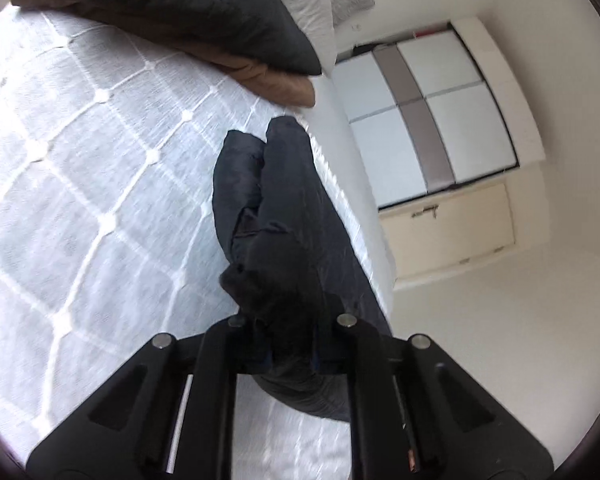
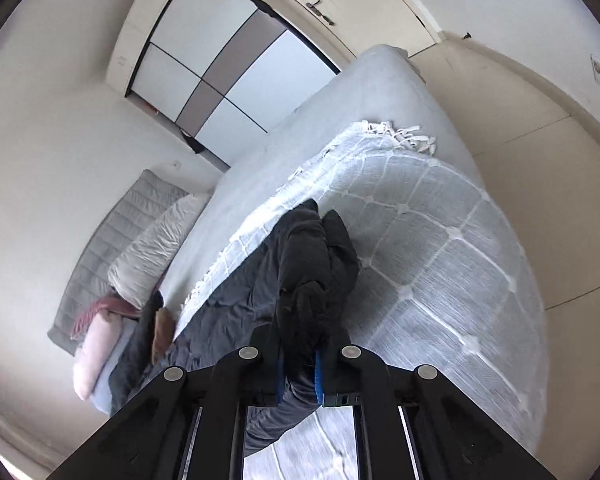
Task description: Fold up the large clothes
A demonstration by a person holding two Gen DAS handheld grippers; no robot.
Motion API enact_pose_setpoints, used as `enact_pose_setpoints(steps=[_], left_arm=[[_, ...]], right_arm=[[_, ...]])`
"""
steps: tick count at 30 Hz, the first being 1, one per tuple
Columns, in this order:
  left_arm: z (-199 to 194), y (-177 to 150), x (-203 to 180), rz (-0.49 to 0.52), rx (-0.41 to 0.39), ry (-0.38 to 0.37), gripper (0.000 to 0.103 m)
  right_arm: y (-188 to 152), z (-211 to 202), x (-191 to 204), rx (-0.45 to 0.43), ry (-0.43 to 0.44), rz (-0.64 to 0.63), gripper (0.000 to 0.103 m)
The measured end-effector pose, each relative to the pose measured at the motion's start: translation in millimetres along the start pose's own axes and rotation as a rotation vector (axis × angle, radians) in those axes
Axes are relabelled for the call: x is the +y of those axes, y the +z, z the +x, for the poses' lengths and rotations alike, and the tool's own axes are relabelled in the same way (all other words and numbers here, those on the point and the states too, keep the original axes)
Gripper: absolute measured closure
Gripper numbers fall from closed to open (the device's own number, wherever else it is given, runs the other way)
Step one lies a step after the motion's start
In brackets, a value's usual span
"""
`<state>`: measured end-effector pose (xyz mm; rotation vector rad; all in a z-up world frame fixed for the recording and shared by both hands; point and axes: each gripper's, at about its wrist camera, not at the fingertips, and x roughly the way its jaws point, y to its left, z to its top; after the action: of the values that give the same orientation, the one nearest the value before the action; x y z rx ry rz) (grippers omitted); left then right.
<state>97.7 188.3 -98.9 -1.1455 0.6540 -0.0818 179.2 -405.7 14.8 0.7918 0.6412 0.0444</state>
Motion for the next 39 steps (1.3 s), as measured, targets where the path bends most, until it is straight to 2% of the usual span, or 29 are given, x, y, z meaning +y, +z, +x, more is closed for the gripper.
enact_pose_setpoints(steps=[6,9,11,13,15,19,20,22,24,25,28,29,32,35,39], left_arm=[[-3,-6,28,-0.003,0.161,0.062,0.088],[0,-11,39,0.023,0.207,0.125,0.086],[3,-12,50,-0.009,0.238,0.156,0.081],[1,-10,61,-0.042,0.254,0.171,0.077],[-6,-6,65,-0.056,0.239,0.183,0.075],[-35,7,62,-0.004,0.133,0.3,0.07],[-42,10,61,0.02,0.097,0.364,0.071],[-55,11,56,0.088,0.022,0.524,0.071],[-63,12,50,0.127,-0.018,0.586,0.07],[-66,11,44,0.141,-0.033,0.601,0.065],[-58,5,19,0.201,-0.052,0.625,0.037],[-54,2,9,0.226,-0.058,0.624,0.032],[-41,-13,-19,0.312,-0.066,0.639,0.024],[-30,-35,-51,0.402,-0.054,0.635,0.019],[-5,-66,-79,0.512,0.058,0.606,0.017]], right_arm=[[-14,4,-28,0.13,-0.046,0.028,0.094],[-23,13,-32,0.183,-0.102,-0.035,0.094],[-29,23,-38,0.212,-0.135,-0.065,0.092],[-30,27,-47,0.226,-0.134,-0.059,0.088],[-30,23,-52,0.223,-0.138,-0.057,0.083],[-27,15,-53,0.198,-0.214,-0.121,0.057],[-27,14,-52,0.194,-0.228,-0.135,0.052],[-27,10,-44,0.172,-0.282,-0.189,0.05],[-26,4,-34,0.144,-0.334,-0.234,0.045],[-25,-1,-27,0.119,-0.368,-0.259,0.042],[-24,-14,-9,0.025,-0.453,-0.322,0.032],[-23,-16,-6,0.005,-0.468,-0.335,0.027],[-29,-21,15,-0.047,-0.486,-0.394,0.022],[-39,-16,38,-0.031,-0.465,-0.458,0.02],[-57,-6,66,0.024,-0.444,-0.542,0.018]])
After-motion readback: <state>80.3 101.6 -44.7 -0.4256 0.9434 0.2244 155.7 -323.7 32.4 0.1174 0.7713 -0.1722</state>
